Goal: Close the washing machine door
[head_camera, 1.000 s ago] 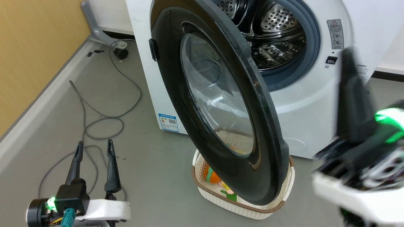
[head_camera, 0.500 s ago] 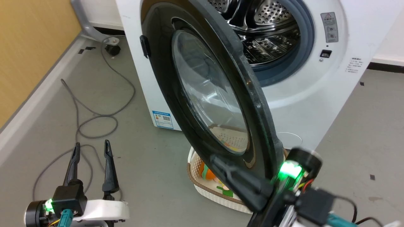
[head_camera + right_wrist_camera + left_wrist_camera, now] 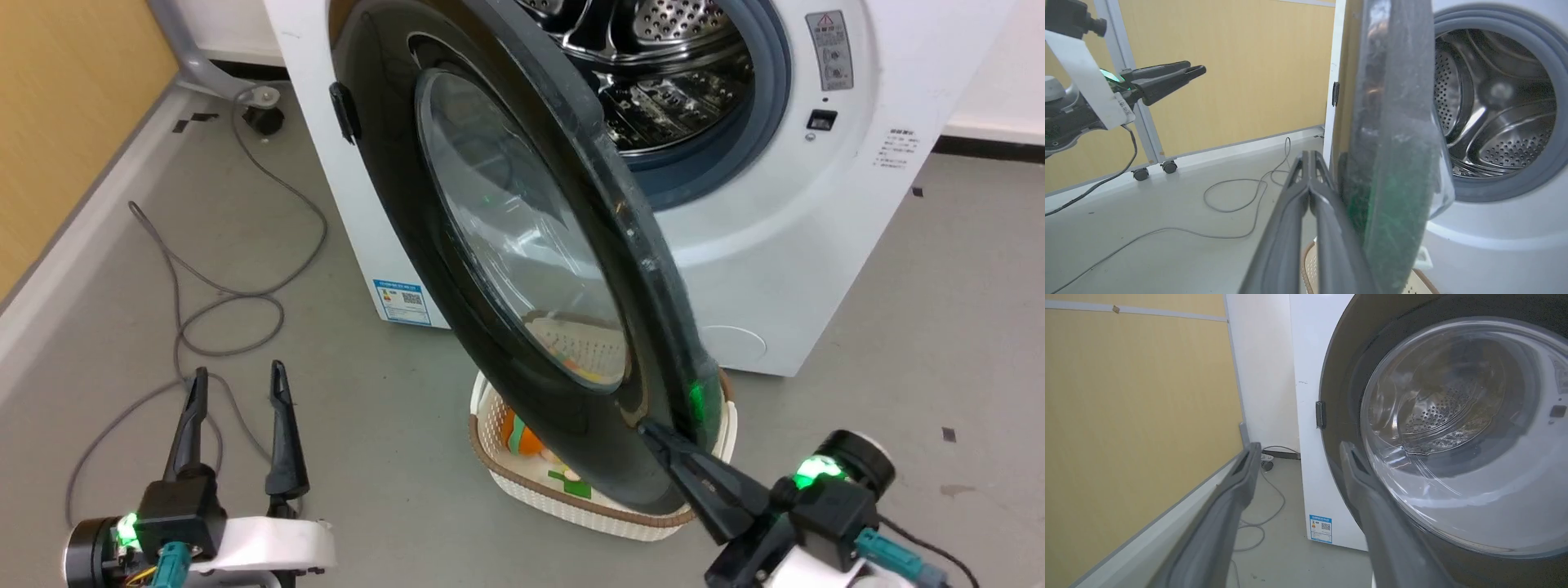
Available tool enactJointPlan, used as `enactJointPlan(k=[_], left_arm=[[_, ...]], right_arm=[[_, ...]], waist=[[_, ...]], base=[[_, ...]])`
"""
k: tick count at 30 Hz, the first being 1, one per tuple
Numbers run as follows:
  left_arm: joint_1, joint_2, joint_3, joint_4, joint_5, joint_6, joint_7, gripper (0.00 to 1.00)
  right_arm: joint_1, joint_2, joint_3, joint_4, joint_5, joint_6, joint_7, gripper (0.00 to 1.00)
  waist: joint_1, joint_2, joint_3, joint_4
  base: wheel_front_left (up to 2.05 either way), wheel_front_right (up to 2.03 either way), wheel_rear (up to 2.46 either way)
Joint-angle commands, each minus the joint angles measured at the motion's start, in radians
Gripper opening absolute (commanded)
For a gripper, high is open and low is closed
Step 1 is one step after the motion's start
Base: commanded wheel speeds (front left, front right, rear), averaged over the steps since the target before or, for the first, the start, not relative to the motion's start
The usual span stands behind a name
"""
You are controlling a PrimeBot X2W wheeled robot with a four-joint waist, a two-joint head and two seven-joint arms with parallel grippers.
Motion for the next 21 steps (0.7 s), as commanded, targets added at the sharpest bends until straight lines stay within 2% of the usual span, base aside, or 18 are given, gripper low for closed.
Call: enactJointPlan(k=[1, 9, 12, 21], left_arm=[[-0.007, -0.005, -0.003, -0.008, 0.018, 0.002, -0.004, 1.0], [-0.036, -0.012, -0.038, -0.014, 0.035, 0.004, -0.004, 1.0], [-0.058, -0.013, -0.05, -0.014, 0.036, 0.001, -0.004, 1.0], [-0.134, -0.018, -0.08, -0.022, 0.029, 0.001, -0.004, 1.0]], right_arm=[[0.015, 0.011, -0.031, 0.01, -0.01, 0.0, -0.003, 0.0], [-0.023, 0.032, -0.214, 0.065, -0.038, 0.0, -0.003, 0.0], [-0.064, 0.061, -0.291, 0.087, -0.006, 0.0, -0.003, 0.0], [-0.249, 0.04, -0.392, 0.2, 0.012, 0.0, -0.003, 0.0]], waist=[[0.0, 0.0, 0.01, -0.006], [0.0, 0.0, 0.069, -0.024], [0.0, 0.0, 0.104, -0.029], [0.0, 0.0, 0.213, -0.022]], base=[[0.0, 0.0, 0.0], [0.0, 0.0, 0.0], [0.0, 0.0, 0.0], [0.0, 0.0, 0.0]])
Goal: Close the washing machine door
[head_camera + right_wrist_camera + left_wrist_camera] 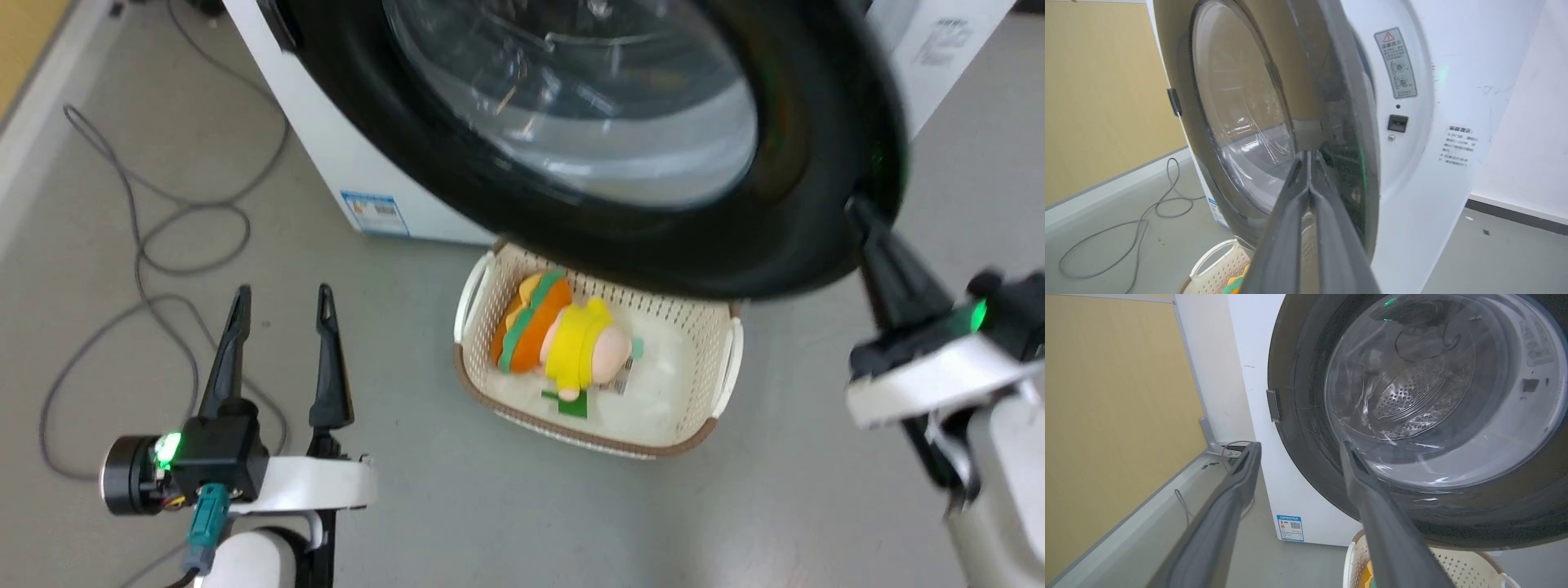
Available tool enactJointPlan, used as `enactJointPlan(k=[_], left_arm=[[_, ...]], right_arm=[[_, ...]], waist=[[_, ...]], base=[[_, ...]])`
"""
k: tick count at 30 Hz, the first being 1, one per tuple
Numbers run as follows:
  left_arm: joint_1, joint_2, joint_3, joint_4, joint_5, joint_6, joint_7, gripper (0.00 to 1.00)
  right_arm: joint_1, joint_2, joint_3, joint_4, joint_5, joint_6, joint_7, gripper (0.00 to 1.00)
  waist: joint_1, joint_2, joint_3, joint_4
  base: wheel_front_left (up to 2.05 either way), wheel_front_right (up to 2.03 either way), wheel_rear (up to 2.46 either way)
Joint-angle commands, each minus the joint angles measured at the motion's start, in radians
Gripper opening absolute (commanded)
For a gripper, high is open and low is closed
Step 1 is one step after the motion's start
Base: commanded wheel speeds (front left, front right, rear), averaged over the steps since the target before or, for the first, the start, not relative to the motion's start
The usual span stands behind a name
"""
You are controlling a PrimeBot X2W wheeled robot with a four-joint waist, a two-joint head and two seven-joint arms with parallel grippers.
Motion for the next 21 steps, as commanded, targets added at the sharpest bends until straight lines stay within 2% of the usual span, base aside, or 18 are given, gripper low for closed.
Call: enactJointPlan(k=[1, 10, 21], left_arm=[[-0.018, -0.001, -0.003, -0.002, -0.005, -0.003, -0.004, 1.0], [-0.064, -0.004, -0.022, -0.002, -0.015, 0.004, -0.004, 1.0], [-0.088, -0.006, -0.03, -0.002, -0.024, 0.014, -0.004, 1.0]], right_arm=[[-0.036, -0.007, -0.006, 0.019, 0.003, -0.002, -0.003, 0.0], [-0.258, -0.048, -0.039, 0.214, -0.03, -0.002, -0.003, 0.0], [-0.442, -0.034, -0.116, 0.406, -0.078, -0.002, -0.003, 0.0]], waist=[[-0.0001, 0.0, 0.034, 0.006], [-0.0001, 0.0, 0.102, 0.029], [-0.0001, 0.0, 0.142, 0.046]], base=[[0.0, 0.0, 0.0], [0.0, 0.0, 0.0], [0.0, 0.0, 0.0]])
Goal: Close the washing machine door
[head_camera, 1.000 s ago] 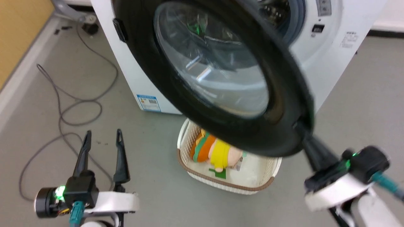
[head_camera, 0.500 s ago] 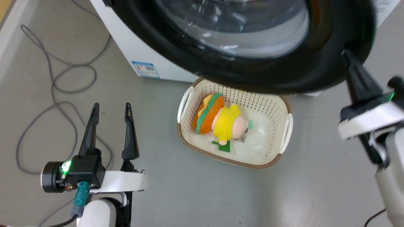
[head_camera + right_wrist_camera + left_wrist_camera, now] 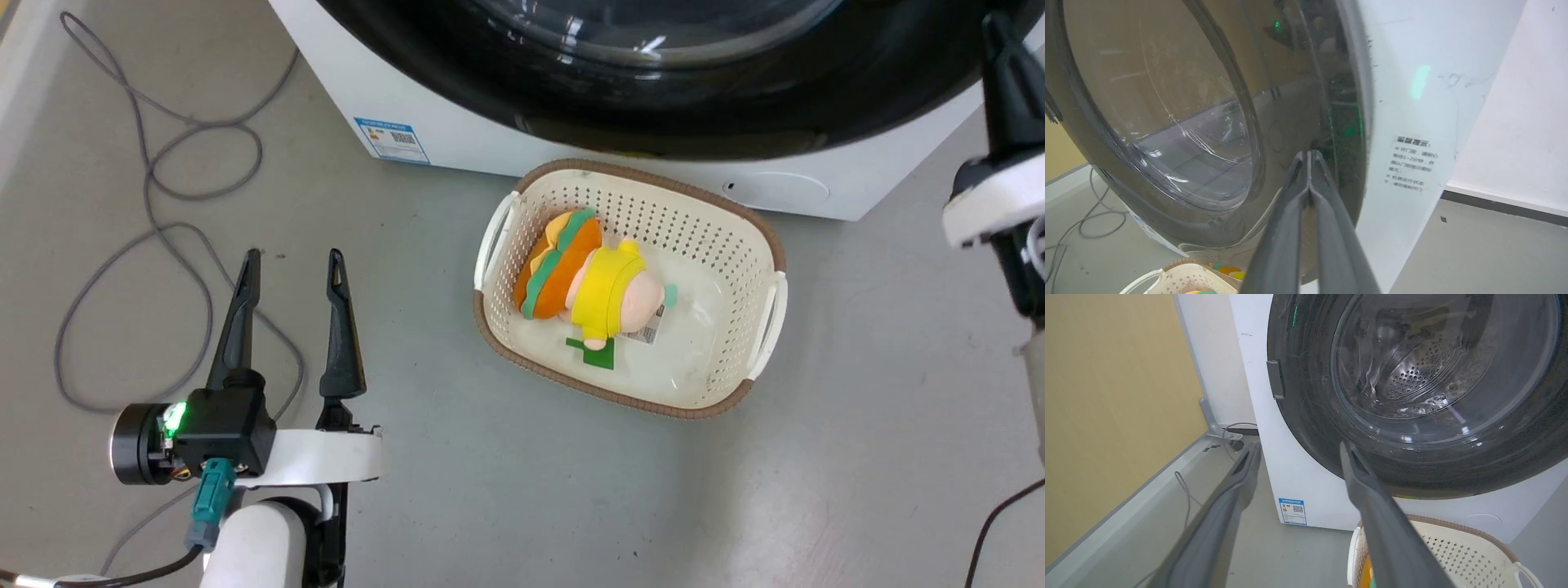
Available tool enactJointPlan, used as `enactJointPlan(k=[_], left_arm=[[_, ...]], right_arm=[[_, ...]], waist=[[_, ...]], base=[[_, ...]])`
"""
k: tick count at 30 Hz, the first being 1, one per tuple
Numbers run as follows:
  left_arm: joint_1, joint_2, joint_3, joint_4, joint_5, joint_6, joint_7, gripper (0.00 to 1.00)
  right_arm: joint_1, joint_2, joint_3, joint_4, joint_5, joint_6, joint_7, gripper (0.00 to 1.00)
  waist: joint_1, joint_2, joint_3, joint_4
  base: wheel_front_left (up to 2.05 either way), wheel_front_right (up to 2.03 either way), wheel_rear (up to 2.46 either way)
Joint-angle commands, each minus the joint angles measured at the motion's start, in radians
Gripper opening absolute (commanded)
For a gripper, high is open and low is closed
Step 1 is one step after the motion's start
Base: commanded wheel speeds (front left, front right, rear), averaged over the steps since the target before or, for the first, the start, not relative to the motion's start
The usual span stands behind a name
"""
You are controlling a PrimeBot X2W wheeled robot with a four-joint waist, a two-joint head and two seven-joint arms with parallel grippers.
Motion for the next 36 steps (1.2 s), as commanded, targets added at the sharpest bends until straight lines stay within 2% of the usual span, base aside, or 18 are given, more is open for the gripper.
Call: enactJointPlan(k=[1, 10, 16, 21, 31, 36], left_arm=[[-0.022, -0.001, 0.001, -0.002, -0.004, 0.004, -0.004, 1.0], [-0.033, -0.002, -0.005, -0.003, -0.014, 0.013, -0.004, 1.0], [-0.034, -0.002, -0.004, 0.004, -0.014, 0.015, -0.004, 1.0], [-0.009, -0.002, 0.009, 0.018, -0.005, 0.017, -0.004, 1.0], [0.052, 0.006, 0.049, 0.045, 0.016, 0.005, -0.004, 1.0], [0.089, 0.012, 0.064, 0.055, 0.021, 0.006, -0.004, 1.0]], right_arm=[[-0.03, 0.007, -0.012, 0.014, -0.004, -0.002, -0.003, 0.0], [-0.111, 0.053, -0.106, 0.097, -0.091, -0.002, -0.003, 0.0], [-0.096, 0.084, -0.149, 0.074, -0.141, -0.002, -0.003, 0.0], [-0.014, 0.111, -0.165, -0.052, -0.162, -0.002, -0.003, 0.0], [0.223, 0.184, -0.138, -0.457, -0.194, -0.002, -0.003, 0.0], [0.344, 0.229, -0.133, -0.559, -0.191, -0.002, -0.003, 0.0]], waist=[[0.0, 0.0, 0.006, 0.0], [0.0, 0.0, 0.029, -0.005], [0.0, 0.0, 0.018, -0.008], [0.0, 0.0, -0.037, -0.034], [0.0, 0.0, -0.173, -0.115], [0.0, 0.0, -0.232, -0.152]], base=[[0.0, 0.0, 0.0], [0.0, 0.0, 0.0], [0.0, 0.0, 0.0], [0.0, 0.0, 0.0], [0.0, 0.0, 0.0], [0.0, 0.0, 0.0]])
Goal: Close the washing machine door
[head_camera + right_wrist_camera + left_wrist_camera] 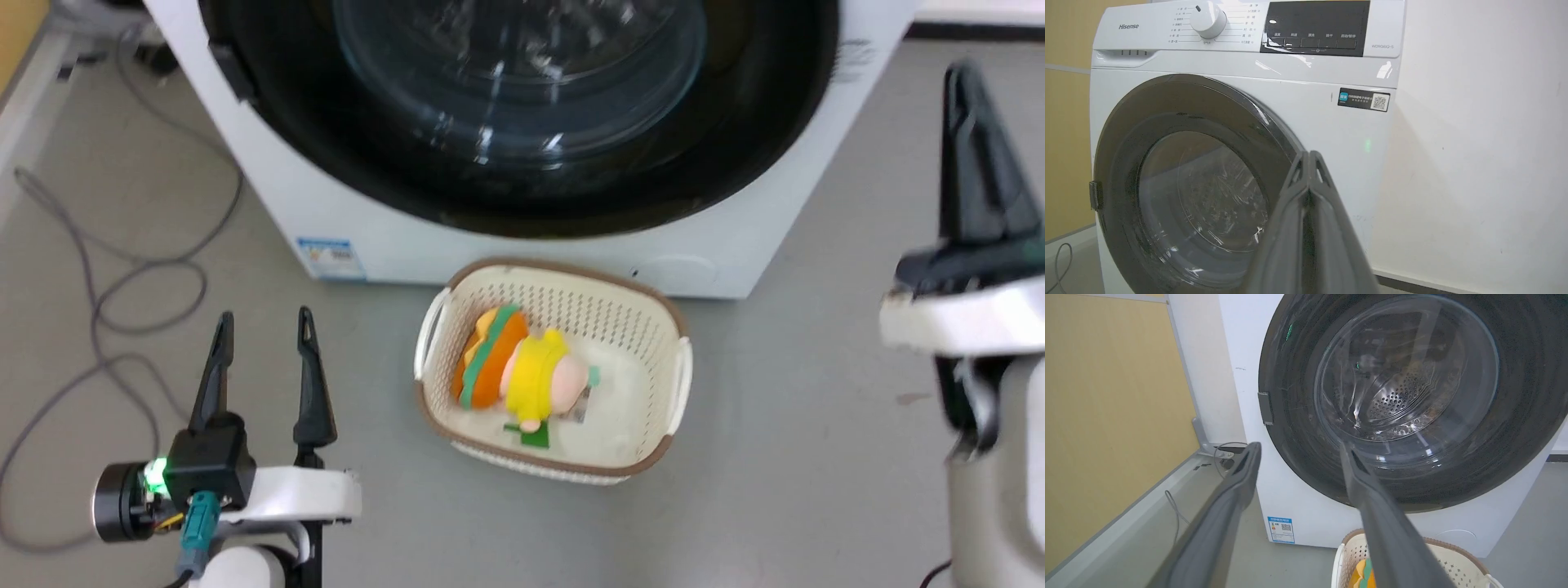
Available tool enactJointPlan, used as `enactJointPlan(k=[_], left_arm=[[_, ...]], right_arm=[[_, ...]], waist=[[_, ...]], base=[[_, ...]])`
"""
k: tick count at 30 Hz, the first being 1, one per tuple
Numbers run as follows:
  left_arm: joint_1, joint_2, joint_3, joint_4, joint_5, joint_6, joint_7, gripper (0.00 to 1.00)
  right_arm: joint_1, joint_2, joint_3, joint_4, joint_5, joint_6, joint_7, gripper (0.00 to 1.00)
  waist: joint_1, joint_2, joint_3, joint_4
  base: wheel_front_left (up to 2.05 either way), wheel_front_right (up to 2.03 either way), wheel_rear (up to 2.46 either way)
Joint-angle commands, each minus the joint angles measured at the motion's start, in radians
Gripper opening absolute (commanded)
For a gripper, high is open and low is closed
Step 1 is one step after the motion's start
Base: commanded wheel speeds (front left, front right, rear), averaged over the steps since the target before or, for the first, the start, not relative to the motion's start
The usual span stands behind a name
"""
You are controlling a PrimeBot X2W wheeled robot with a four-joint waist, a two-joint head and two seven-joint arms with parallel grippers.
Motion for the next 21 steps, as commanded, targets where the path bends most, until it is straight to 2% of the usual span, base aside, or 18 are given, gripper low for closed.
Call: enactJointPlan(k=[1, 10, 11, 12, 13, 14, 15, 21], left_arm=[[0.023, 0.006, 0.006, 0.004, 0.008, -0.002, -0.004, 1.0], [0.095, 0.01, 0.011, 0.021, 0.015, -0.003, -0.004, 1.0], [0.1, 0.01, 0.008, 0.023, 0.016, -0.004, -0.004, 1.0], [0.104, 0.01, 0.006, 0.027, 0.016, -0.005, -0.004, 1.0], [0.109, 0.009, 0.003, 0.031, 0.016, -0.005, -0.004, 1.0], [0.109, 0.009, 0.003, 0.031, 0.016, -0.005, -0.004, 1.0], [0.113, 0.009, 0.001, 0.036, 0.015, -0.006, -0.004, 1.0], [0.138, 0.007, -0.012, 0.06, 0.014, -0.012, -0.004, 1.0]], right_arm=[[0.053, 0.016, 0.003, -0.012, 0.004, -0.001, -0.003, 0.0], [0.266, 0.052, 0.047, -0.001, 0.061, -0.001, -0.003, 0.0], [0.286, 0.053, 0.047, 0.007, 0.069, -0.001, -0.003, 0.1], [0.307, 0.053, 0.05, 0.014, 0.077, -0.001, -0.003, 0.31], [0.327, 0.054, 0.054, 0.016, 0.086, -0.001, -0.003, 0.67], [0.327, 0.054, 0.054, 0.016, 0.086, -0.001, -0.003, 0.67], [0.348, 0.054, 0.053, 0.014, 0.096, -0.001, -0.003, 1.0], [0.466, 0.054, 0.074, 0.001, 0.14, -0.001, -0.003, 1.0]], waist=[[0.0001, 0.0, -0.048, -0.034], [0.0001, 0.0, -0.125, -0.06], [0.0001, 0.0, -0.131, -0.057], [0.0001, 0.0, -0.138, -0.055], [0.0001, 0.0, -0.144, -0.052], [0.0001, 0.0, -0.144, -0.052], [0.0001, 0.0, -0.15, -0.05], [0.0001, 0.0, -0.182, -0.045]], base=[[0.0, 0.0, 0.0], [0.0, 0.0, 0.0], [0.0, 0.0, 0.0], [0.0, 0.0, 0.0], [0.0, 0.0, 0.0], [0.0, 0.0, 0.0], [0.0, 0.0, 0.0], [0.0, 0.0, 0.0]])
